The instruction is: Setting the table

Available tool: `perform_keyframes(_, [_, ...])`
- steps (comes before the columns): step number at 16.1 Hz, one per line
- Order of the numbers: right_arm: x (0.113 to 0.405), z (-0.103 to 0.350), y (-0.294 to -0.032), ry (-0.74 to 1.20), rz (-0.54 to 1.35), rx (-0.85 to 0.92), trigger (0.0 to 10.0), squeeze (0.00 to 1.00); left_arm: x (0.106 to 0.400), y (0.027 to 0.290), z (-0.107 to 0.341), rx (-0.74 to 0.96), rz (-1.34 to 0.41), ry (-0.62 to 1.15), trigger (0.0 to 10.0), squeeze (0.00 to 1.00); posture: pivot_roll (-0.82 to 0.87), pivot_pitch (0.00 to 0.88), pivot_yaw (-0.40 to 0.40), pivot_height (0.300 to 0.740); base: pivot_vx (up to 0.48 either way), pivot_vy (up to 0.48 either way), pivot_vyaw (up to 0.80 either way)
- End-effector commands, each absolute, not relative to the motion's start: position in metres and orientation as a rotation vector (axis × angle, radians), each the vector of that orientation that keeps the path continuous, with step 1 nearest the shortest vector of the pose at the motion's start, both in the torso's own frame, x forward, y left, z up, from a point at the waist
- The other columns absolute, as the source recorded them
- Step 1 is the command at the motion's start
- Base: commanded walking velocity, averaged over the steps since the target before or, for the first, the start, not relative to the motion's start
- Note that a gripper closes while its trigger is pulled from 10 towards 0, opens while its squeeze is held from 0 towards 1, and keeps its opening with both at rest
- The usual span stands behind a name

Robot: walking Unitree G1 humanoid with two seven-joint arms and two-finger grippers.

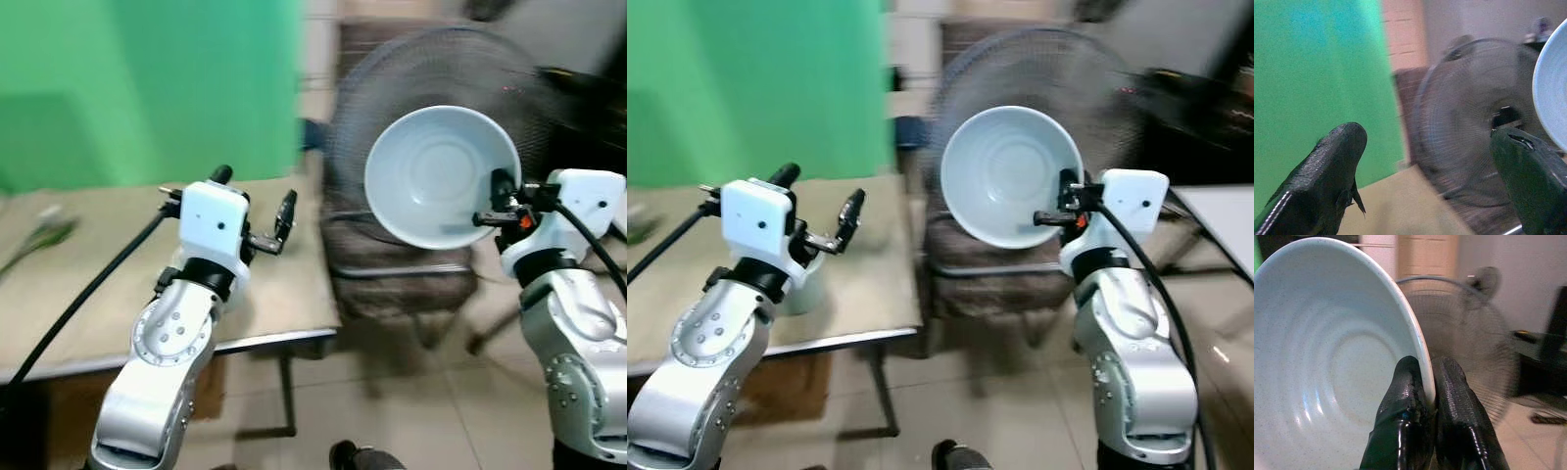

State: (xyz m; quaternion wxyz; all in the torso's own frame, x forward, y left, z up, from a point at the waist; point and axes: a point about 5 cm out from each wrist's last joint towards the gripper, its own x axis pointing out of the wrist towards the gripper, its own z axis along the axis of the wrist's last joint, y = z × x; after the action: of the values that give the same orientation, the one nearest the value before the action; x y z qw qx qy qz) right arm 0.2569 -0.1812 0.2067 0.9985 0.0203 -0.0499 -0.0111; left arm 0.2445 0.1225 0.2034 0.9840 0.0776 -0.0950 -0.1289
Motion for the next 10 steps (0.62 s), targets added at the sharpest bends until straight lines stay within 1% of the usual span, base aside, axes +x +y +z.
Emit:
perform_keyframes(1, [0.253,0.215,-0.176,-0.143,-0.003,0.033,10.0,0.00,0.245,0.123,0.202,0.154,-0.256,-0.189,10.0,0.00,0.03,0.000,-0.018,0.740,0.000,0.000,-0.80])
perform_keyframes(2, [0.255,0.208,-0.166,-0.122,0.025,-0.019,10.0,0.00,0.245,0.126,0.195,0.164,-0.253,-0.147,10.0,0.00,0.04,0.000,-0.023,0.740,0.000,0.000,-0.80])
perform_keyframes(3, [0.256,0.206,-0.164,-0.110,0.026,-0.042,10.0,0.00,0.245,0.127,0.193,0.168,-0.253,-0.133,10.0,0.00,0.04,0.000,-0.023,0.740,0.000,0.000,-0.80])
perform_keyframes(4, [0.260,0.195,-0.162,-0.056,0.044,-0.047,10.0,0.00,0.246,0.130,0.186,0.183,-0.234,-0.108,10.0,0.00,0.04,0.000,-0.028,0.740,0.000,0.000,-0.80])
perform_keyframes(5, [0.260,0.194,-0.162,-0.046,0.048,-0.036,10.0,0.00,0.246,0.131,0.185,0.177,-0.224,-0.105,10.0,0.00,0.04,0.000,-0.032,0.740,0.000,0.000,-0.80])
perform_keyframes(6, [0.260,0.195,-0.159,-0.035,0.079,-0.007,10.0,0.00,0.244,0.134,0.188,0.120,-0.200,-0.106,10.0,0.00,0.05,0.000,-0.038,0.740,0.000,0.000,-0.80])
perform_keyframes(7, [0.260,0.196,-0.159,-0.035,0.089,-0.001,10.0,0.00,0.244,0.135,0.189,0.102,-0.199,-0.109,10.0,0.00,0.05,0.000,-0.043,0.740,0.000,0.000,-0.80])
perform_keyframes(10, [0.267,0.194,-0.156,-0.037,0.095,-0.023,10.0,0.00,0.245,0.139,0.182,0.142,-0.179,-0.087,10.0,0.00,0.05,0.000,-0.054,0.740,0.000,0.000,-0.80])
